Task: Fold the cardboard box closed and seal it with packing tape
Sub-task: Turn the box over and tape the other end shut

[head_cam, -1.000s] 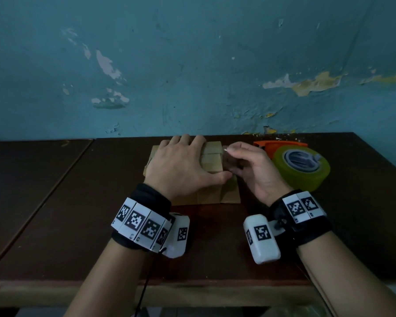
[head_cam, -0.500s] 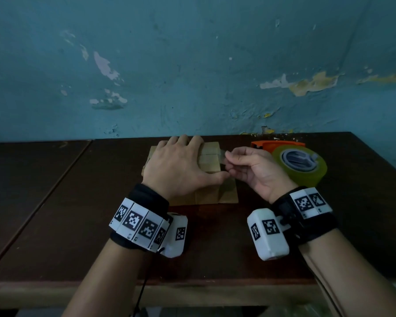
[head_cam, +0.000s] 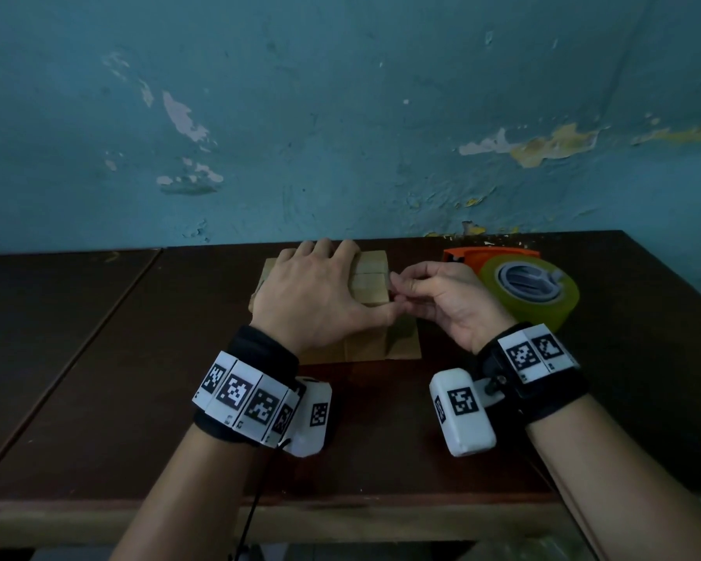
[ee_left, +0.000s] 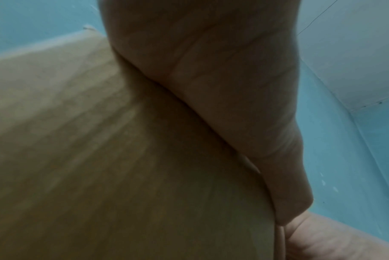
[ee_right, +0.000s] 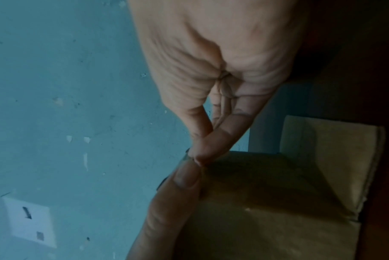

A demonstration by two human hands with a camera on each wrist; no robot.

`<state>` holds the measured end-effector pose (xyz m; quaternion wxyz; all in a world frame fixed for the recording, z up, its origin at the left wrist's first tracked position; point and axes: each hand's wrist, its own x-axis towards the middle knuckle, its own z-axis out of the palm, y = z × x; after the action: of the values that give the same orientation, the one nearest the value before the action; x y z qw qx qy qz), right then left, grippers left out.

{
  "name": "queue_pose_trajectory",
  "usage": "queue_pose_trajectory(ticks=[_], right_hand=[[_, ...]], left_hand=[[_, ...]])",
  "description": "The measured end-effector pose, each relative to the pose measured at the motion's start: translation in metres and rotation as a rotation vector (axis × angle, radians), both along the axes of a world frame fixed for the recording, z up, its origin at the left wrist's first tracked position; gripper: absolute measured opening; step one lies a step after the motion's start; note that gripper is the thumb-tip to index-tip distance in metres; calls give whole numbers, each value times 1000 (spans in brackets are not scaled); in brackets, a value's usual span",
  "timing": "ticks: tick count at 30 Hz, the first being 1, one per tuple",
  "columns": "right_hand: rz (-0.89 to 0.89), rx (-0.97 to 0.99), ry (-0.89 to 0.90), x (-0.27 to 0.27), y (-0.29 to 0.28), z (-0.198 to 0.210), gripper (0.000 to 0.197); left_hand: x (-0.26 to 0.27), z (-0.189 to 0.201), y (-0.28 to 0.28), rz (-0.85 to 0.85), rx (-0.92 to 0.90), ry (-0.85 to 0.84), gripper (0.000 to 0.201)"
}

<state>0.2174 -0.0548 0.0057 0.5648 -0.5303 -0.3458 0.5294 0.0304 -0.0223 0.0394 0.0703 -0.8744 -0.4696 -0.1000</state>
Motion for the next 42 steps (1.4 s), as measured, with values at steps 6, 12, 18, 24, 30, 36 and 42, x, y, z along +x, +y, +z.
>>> queue_pose_trajectory(ticks=[6, 12, 18, 24, 30, 36, 42], right_hand=[[7, 1, 57, 1, 1, 2, 9], [8, -52, 6, -1, 1, -3, 15], [36, -109, 45, -7, 0, -16, 18], [36, -147, 22, -9, -2, -20, 11], [52, -139, 72, -11, 0, -18, 18], [58, -138, -53, -11, 4, -22, 22], [73, -147, -38, -10, 4, -21, 40]], left_hand=[[1, 1, 0, 7, -10, 5, 102], [1, 2, 0, 9, -20, 6, 100], [1, 1, 1, 21, -21, -2, 95], [1, 0, 2, 18, -15, -9, 90], [1, 1, 1, 18, -25, -1, 95], [0, 0, 1, 16, -19, -2, 98], [-1, 1, 1, 17, -25, 0, 100]])
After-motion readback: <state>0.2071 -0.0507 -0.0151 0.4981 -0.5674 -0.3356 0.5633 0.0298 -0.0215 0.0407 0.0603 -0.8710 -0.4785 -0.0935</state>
